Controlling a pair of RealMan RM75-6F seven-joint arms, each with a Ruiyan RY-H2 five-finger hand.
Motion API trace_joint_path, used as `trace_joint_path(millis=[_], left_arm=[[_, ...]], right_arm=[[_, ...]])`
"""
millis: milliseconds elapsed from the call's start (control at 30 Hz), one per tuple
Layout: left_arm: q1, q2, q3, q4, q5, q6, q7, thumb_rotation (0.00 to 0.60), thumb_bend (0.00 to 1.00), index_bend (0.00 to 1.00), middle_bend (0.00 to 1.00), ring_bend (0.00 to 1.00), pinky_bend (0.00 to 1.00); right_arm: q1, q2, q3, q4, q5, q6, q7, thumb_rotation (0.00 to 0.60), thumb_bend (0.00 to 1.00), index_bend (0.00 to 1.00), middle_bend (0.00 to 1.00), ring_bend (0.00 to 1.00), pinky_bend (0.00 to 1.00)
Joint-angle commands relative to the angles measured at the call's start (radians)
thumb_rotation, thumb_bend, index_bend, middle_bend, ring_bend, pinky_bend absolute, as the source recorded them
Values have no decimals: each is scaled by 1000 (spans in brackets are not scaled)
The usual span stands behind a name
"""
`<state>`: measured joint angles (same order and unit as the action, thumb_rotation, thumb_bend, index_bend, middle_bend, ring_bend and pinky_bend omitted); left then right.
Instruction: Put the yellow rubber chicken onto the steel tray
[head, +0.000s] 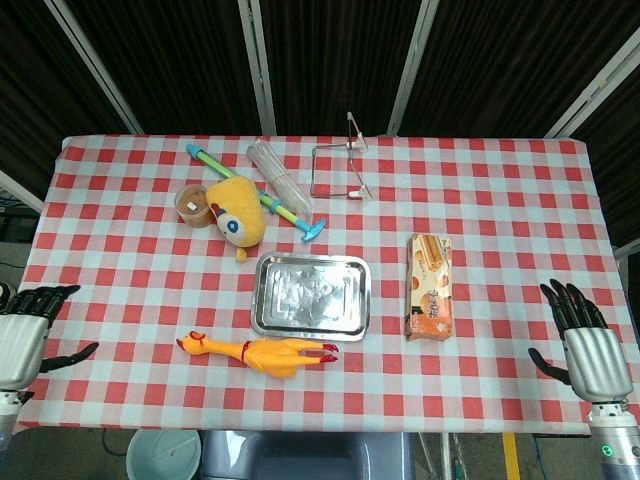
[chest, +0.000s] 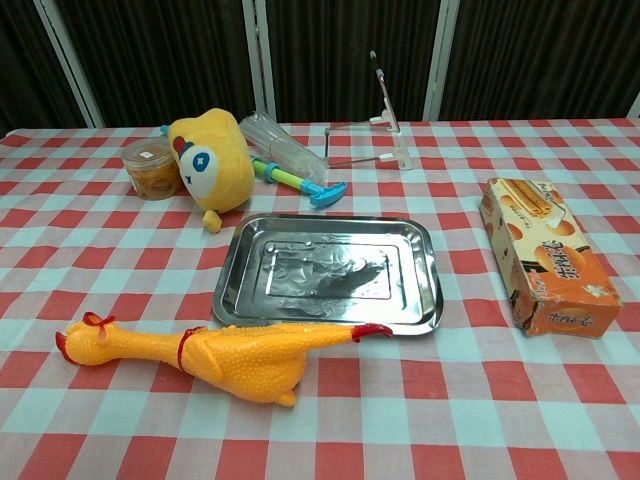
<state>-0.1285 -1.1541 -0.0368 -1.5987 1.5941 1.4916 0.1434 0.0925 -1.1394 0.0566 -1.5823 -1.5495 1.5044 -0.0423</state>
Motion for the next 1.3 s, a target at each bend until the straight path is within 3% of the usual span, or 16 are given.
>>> trace_joint_path(millis=[33, 167, 333, 667, 1067, 1300], left_arm=[[-56, -22, 21, 22, 64, -64, -6, 600, 32, 330, 399, 340, 408], [-114, -56, 30, 27, 107, -134, 14, 600, 32, 331, 423, 369, 415], [-187, -106, 36, 19, 110, -260, 68, 600, 32, 237, 350, 327, 384], [-292, -244, 32, 34, 91, -417, 179, 600, 32, 252, 350, 308, 367], [-343, -382, 22, 71, 38, -483, 295, 600, 68, 275, 366, 320, 389], [-354, -413, 28, 90, 10, -491, 314, 600, 88, 283, 375, 327, 392]], right_arm=[[1, 1, -2, -1, -8, 2, 1, 600, 261, 0, 60, 34, 163], [1, 2, -4, -1, -17, 6, 1, 600, 261, 0, 61, 34, 164], [-1, 5, -7, -1, -23, 10, 2, 600, 260, 0, 61, 34, 163], [-8, 7, -8, 9, -18, 13, 16, 600, 260, 0, 61, 34, 164], [-14, 7, -10, 25, -15, 17, 38, 600, 261, 0, 61, 34, 163], [-18, 6, -11, 38, -12, 19, 54, 600, 261, 0, 60, 33, 164]])
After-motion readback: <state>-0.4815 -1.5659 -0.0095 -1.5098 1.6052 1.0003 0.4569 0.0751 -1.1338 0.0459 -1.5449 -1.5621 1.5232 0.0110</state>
